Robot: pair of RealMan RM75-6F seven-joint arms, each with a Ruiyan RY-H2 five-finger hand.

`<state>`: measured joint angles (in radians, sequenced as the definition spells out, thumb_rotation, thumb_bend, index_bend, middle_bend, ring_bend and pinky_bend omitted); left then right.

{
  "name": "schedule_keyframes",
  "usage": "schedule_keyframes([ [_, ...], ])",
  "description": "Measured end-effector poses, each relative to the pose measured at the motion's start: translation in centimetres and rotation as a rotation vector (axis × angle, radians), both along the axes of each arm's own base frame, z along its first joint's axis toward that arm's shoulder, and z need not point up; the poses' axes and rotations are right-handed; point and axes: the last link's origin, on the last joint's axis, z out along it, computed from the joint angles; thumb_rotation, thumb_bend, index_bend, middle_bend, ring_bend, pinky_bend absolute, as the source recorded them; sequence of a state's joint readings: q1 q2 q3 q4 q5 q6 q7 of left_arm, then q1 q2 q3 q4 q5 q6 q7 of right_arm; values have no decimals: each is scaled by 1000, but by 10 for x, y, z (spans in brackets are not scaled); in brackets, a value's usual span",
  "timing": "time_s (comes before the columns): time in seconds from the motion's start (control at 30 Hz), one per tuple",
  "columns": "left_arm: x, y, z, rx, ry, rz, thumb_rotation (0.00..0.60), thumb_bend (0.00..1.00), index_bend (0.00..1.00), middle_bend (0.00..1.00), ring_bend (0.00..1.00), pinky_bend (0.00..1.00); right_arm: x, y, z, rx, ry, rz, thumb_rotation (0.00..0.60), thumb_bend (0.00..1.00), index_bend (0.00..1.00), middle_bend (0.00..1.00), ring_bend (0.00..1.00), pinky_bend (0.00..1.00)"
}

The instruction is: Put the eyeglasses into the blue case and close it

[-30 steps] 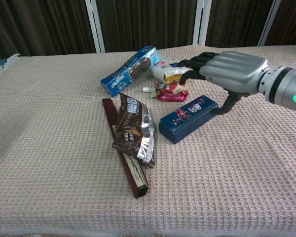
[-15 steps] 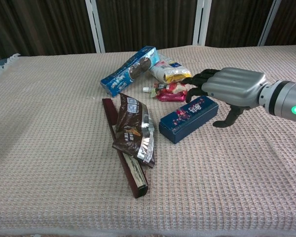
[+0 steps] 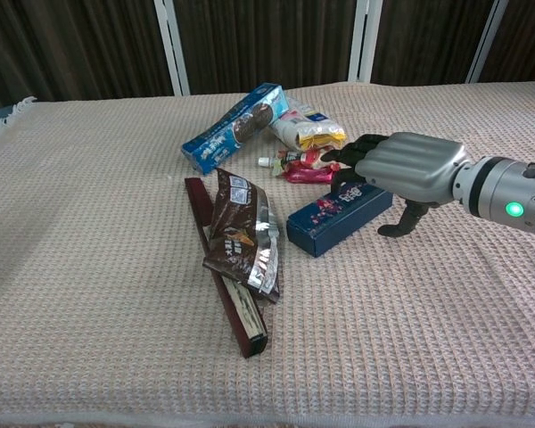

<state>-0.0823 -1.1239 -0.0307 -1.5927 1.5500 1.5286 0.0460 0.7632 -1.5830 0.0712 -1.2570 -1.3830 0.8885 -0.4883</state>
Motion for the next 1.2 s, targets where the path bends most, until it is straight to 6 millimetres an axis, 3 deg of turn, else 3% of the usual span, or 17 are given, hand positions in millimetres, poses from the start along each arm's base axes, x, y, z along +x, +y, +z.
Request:
schedule_keyframes([
  [0.37,0,-1,0,0,2,-3,600,414,0,0,0,82,1,1,11,-20,-50,0,600,402,359,46,0,0],
  [0.63,1,-2,3,19,-7,-18,600,413,0,0,0,81,-8,22,50,-86,-169,10,600,402,234,2,0,0],
  [0.87,4,-4,4,35,-21,-60,600,414,0,0,0,74,-47,82,102,-211,-261,-52,600,401,92,0,0,0],
  [1.1,6,-10,-3,-7,5,-94,600,413,0,0,0,60,-109,173,144,-344,-292,-238,600,401,42,0,0,0],
  [1.2,9,-12,-5,-19,12,-110,600,412,0,0,0,58,-119,189,156,-366,-338,-268,600,400,32,0,0,0],
])
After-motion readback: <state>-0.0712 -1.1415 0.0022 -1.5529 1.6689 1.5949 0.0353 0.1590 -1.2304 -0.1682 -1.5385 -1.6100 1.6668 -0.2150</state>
